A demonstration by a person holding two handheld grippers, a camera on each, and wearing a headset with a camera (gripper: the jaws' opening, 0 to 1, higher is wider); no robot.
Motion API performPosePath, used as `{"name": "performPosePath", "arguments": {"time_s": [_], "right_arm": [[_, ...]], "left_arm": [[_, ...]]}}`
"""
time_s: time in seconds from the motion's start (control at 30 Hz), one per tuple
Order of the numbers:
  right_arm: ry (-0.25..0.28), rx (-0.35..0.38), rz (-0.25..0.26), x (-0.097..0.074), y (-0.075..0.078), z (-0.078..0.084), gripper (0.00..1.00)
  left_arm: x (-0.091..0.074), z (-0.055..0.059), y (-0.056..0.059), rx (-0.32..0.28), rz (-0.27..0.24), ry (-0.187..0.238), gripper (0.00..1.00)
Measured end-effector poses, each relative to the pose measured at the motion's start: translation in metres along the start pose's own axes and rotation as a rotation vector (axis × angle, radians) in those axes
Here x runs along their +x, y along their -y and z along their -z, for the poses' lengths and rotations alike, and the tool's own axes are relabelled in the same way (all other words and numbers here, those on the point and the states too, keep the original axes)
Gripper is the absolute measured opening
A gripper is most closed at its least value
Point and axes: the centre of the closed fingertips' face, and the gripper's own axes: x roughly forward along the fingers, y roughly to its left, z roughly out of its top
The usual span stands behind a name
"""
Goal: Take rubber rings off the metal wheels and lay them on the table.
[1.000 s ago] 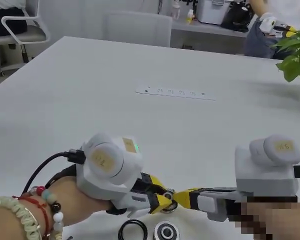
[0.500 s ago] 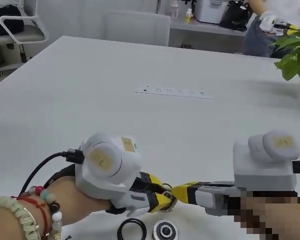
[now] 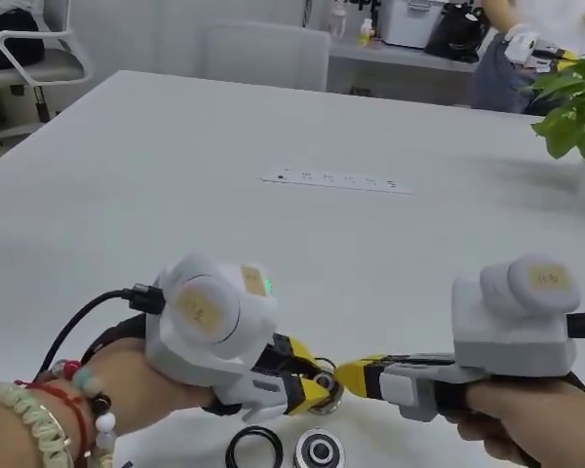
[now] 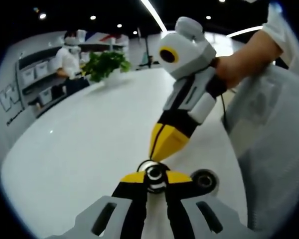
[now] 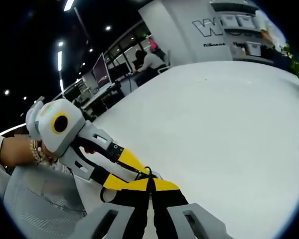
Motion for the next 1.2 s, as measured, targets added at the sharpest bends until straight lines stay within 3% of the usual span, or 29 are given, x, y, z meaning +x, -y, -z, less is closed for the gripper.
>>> {"name": "performPosePath", "arguments": {"time_s": [0.17, 0.27, 0.6, 0.9, 1.2], "right_arm": [[0.004, 0.003, 0.004, -0.001, 0.001, -0.002, 0.00], [0.010, 0.007, 0.004, -0.002, 0.002, -0.003, 0.00], [0.032, 0.020, 0.007, -0.004, 0.004, -0.008, 0.00], [0.040, 0.025, -0.005, -0.005, 0.001, -0.011, 0.00], [0.049, 0.024, -0.014, -0.006, -0.001, -0.014, 0.00]], "left_arm": [[-0.004, -0.005, 0.001, 0.023, 0.016, -0.001, 0.18], [-0.007, -0.009, 0.000, -0.002, 0.019, 0.009, 0.24], [-0.018, -0.021, -0.002, -0.002, 0.017, 0.023, 0.31], [-0.028, -0.048, 0.006, -0.018, 0.063, 0.073, 0.38], [-0.043, -0.057, 0.001, 0.019, 0.048, 0.079, 0.44]]}}
